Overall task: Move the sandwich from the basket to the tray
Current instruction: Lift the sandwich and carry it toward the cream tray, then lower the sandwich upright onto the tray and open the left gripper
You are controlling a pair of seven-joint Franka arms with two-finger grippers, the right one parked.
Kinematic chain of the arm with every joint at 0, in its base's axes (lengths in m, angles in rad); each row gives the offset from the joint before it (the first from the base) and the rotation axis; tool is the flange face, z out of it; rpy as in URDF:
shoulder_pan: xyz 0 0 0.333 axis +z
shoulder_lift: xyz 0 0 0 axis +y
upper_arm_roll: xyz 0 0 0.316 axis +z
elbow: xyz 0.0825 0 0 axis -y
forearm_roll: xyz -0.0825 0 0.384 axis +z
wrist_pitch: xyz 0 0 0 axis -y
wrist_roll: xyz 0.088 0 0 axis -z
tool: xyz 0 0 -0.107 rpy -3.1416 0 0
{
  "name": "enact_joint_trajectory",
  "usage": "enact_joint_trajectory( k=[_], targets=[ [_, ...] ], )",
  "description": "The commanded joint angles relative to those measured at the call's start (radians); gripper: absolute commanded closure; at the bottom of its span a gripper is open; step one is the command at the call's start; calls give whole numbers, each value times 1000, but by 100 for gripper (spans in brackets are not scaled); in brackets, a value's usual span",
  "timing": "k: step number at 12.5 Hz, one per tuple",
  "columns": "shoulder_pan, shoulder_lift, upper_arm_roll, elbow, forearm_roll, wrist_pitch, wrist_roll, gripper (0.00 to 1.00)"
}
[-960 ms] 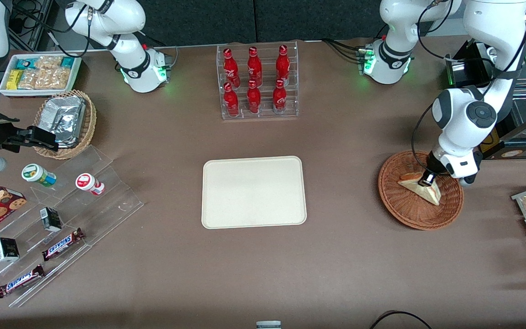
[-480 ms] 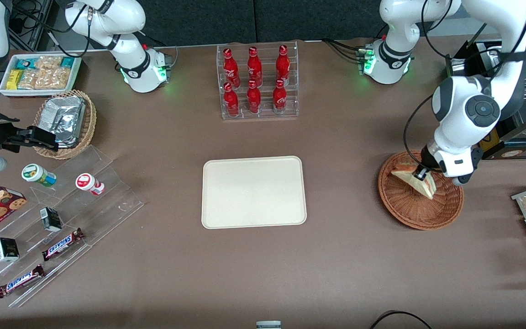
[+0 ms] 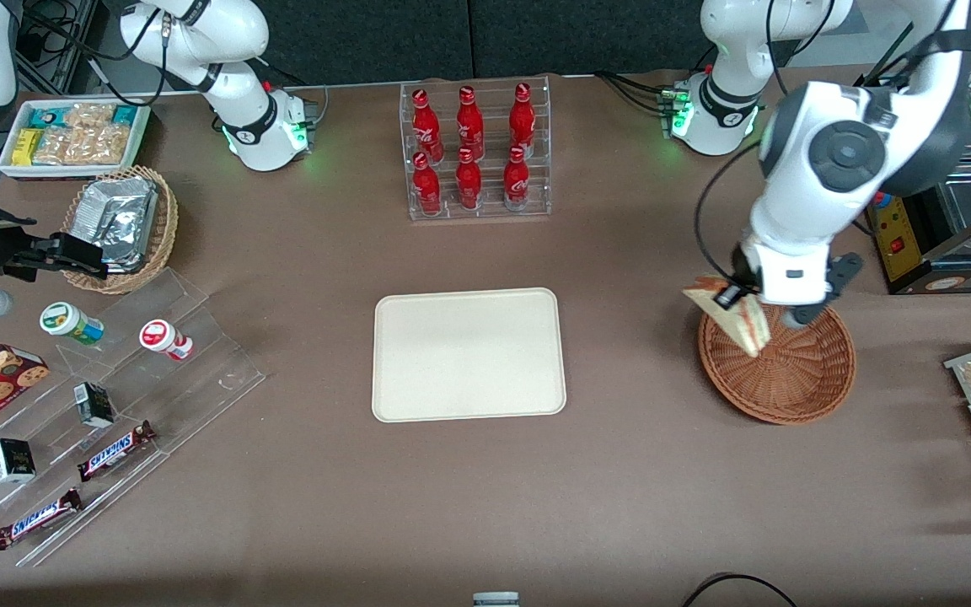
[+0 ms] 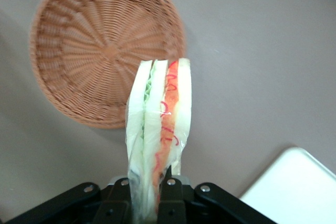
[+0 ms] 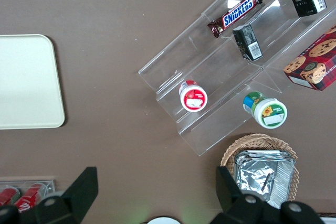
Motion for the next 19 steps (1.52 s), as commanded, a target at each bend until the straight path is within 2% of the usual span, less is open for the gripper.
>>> enact_joint_trajectory(
  k=[1,4,9,11,16,19],
  targets=[
    [-35,61,-101,80,15,-26,-12,96],
    [-171,151,-110,141,61,-19,-4,96],
    [-400,430,-105,357,147,-13,-18,96],
    [-428,499,-107,367,243,41,-18,96],
    [-483,642,-104,367,354,217,-93,96],
    [-482,677,-102,367,416,242,-116,96]
  ],
)
